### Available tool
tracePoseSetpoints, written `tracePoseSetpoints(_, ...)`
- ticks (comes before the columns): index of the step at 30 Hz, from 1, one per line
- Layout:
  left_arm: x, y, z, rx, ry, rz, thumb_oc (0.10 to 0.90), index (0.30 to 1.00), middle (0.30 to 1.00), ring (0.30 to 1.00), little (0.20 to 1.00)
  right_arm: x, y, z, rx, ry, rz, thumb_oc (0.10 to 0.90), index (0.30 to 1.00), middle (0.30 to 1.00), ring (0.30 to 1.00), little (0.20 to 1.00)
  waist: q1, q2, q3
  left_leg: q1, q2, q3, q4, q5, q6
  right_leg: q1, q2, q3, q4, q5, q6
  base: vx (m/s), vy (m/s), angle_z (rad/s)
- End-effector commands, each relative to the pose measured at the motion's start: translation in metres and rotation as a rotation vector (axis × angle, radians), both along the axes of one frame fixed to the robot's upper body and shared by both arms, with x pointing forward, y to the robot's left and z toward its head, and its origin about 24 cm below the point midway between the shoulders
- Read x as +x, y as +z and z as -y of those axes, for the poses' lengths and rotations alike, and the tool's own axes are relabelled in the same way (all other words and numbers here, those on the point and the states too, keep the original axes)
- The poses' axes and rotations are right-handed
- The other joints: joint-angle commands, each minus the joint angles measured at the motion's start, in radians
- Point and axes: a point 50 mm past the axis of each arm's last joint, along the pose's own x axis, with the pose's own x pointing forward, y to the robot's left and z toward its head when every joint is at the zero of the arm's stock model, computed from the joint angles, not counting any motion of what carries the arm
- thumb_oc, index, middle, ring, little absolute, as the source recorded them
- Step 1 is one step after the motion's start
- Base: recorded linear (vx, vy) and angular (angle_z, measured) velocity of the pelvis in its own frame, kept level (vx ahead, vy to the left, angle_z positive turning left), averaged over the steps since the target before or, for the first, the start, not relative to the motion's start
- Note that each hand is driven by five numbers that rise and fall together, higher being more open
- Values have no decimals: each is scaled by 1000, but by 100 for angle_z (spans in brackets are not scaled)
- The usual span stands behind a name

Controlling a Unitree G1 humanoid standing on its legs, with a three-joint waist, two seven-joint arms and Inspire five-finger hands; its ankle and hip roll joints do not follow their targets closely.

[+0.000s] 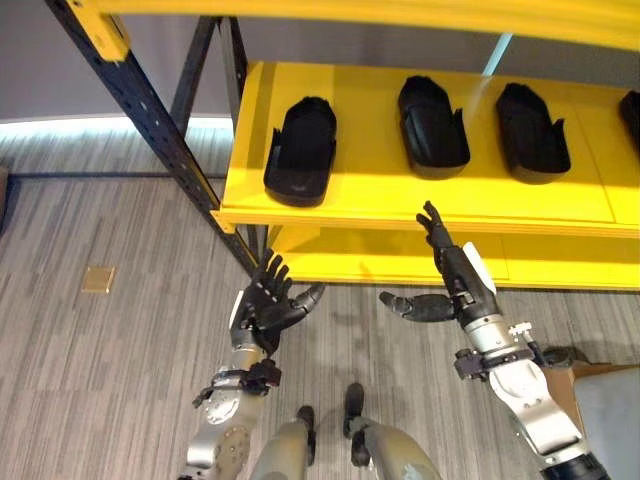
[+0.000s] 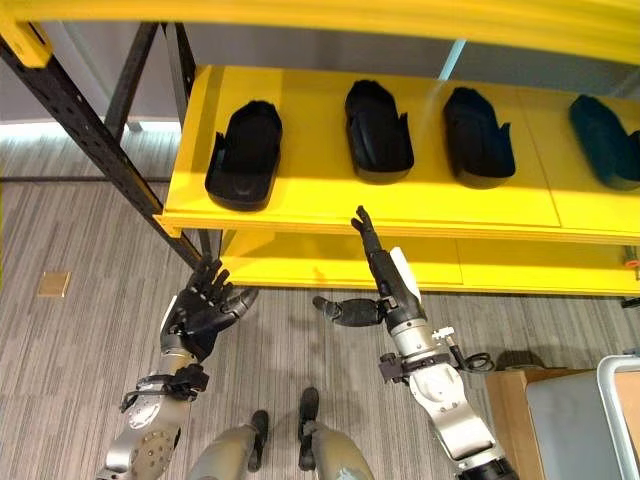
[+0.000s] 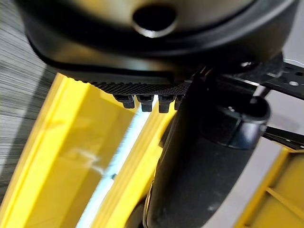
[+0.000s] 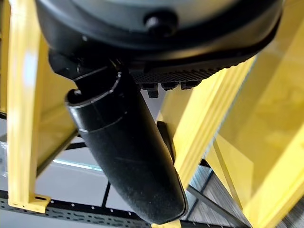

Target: Move parts from the plastic box to the shelf.

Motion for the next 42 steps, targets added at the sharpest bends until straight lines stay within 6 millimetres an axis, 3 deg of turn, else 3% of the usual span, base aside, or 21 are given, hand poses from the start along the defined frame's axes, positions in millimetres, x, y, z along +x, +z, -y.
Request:
tracePoseSetpoints(1, 3, 46, -11, 18, 52, 251, 900, 1000, 1000, 1000, 1000, -5, 39, -2, 73, 21, 232, 900, 1000, 1000, 1000, 1000, -18, 6, -98, 112, 193, 53, -404, 119, -22, 51, -49, 92, -2, -9, 157, 197, 382, 50)
tracePoseSetpoints(2, 2, 46, -12, 77, 51, 261, 900, 1000, 1000, 1000, 1000, -8, 36, -3, 62, 25, 224, 900, 1000, 1000, 1000, 1000, -26, 29, -108, 164, 185, 90, -454, 109, -25, 66, -54, 98, -9, -8, 167, 136, 316, 16)
tracePoseSetpoints(4, 2, 48, -14, 135, 54, 270, 900, 1000, 1000, 1000, 1000, -8, 36, -3, 64, 26, 221, 900, 1000, 1000, 1000, 1000, -26, 30, -109, 177, 176, 99, -458, 103, -22, 68, -60, 103, -12, -2, 171, 67, 204, -63)
tracePoseSetpoints(12, 8, 65, -32, 508, 132, 357, 900, 1000, 1000, 1000, 1000, -6, 34, -9, 67, 57, 208, 900, 1000, 1000, 1000, 1000, -18, 20, -113, 226, 146, 176, -477, 76, 4, 77, -94, 143, -33, 21, 202, 51, 136, -46)
tracePoseSetpoints(14, 17, 78, -37, 751, 194, 422, 900, 1000, 1000, 1000, 1000, -2, 37, -11, 53, 68, 220, 900, 1000, 1000, 1000, 1000, -23, 17, -113, 229, 141, 190, -482, 70, 8, 71, -103, 150, -41, 25, 211, 35, 94, 7)
tracePoseSetpoints(24, 43, 96, -52, 1332, 381, 520, 900, 1000, 1000, 1000, 1000, 2, 46, -16, 21, 99, 264, 900, 1000, 1000, 1000, 1000, -54, 17, -101, 231, 150, 222, -523, 88, 0, 32, -106, 152, -54, 40, 224, 16, 29, -2)
tracePoseSetpoints(32, 54, 93, -61, 1583, 392, 513, 900, 1000, 1000, 1000, 1000, 1, 43, -16, 17, 116, 250, 900, 1000, 1000, 1000, 1000, -69, 17, -91, 246, 160, 232, -538, 92, -8, 30, -100, 150, -58, 39, 227, 7, -3, -5)
tracePoseSetpoints(42, 51, 84, -67, 1649, 397, 470, 900, 1000, 1000, 1000, 1000, -1, 43, -14, 15, 115, 247, 900, 1000, 1000, 1000, 1000, -68, 13, -80, 251, 168, 230, -548, 96, -13, 32, -95, 145, -64, 40, 226, 0, -1, 0)
